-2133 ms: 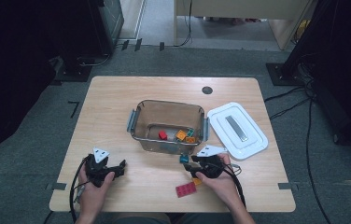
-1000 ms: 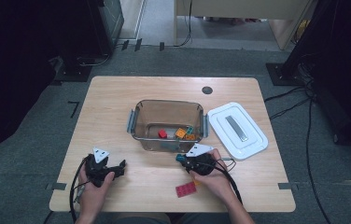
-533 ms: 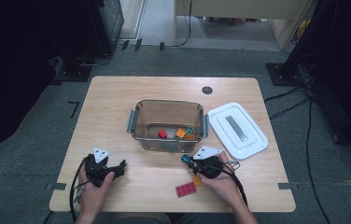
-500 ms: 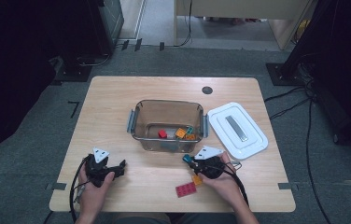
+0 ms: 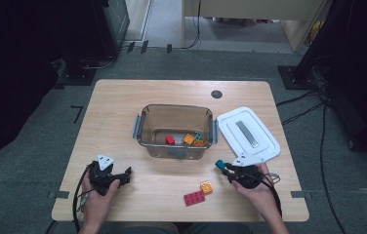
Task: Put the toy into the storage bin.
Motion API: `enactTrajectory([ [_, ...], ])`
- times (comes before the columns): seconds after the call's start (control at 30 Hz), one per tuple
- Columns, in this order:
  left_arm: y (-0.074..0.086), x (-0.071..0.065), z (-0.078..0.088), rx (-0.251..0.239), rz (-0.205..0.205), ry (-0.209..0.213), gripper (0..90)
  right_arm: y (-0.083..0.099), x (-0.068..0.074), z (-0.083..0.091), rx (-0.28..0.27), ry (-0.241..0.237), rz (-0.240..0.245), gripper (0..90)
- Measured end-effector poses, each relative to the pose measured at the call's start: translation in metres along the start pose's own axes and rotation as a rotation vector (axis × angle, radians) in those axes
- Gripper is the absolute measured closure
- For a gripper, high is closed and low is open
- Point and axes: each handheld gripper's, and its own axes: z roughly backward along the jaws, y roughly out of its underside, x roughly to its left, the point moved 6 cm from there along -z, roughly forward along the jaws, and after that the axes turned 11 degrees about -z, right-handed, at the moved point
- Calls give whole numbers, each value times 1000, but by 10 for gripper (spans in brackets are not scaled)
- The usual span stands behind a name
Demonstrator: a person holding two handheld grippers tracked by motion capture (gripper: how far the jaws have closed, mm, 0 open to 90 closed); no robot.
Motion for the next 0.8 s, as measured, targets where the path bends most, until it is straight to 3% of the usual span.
enactTrajectory([
  [0.23, 0, 0, 0, 0, 0, 0, 83, -23, -23, 21, -32, 36, -38, 731],
  [0.4, 0, 0, 0, 0, 0, 0, 83, -43, -35, 31, -6, 55, -45, 731],
  [0.57, 0, 0, 0, 0, 0, 0, 83, -64, -35, 40, 38, 62, -25, 731],
  [0.8, 0, 0, 0, -1, 1, -1, 83, -94, -29, 47, 30, 62, -24, 731],
])
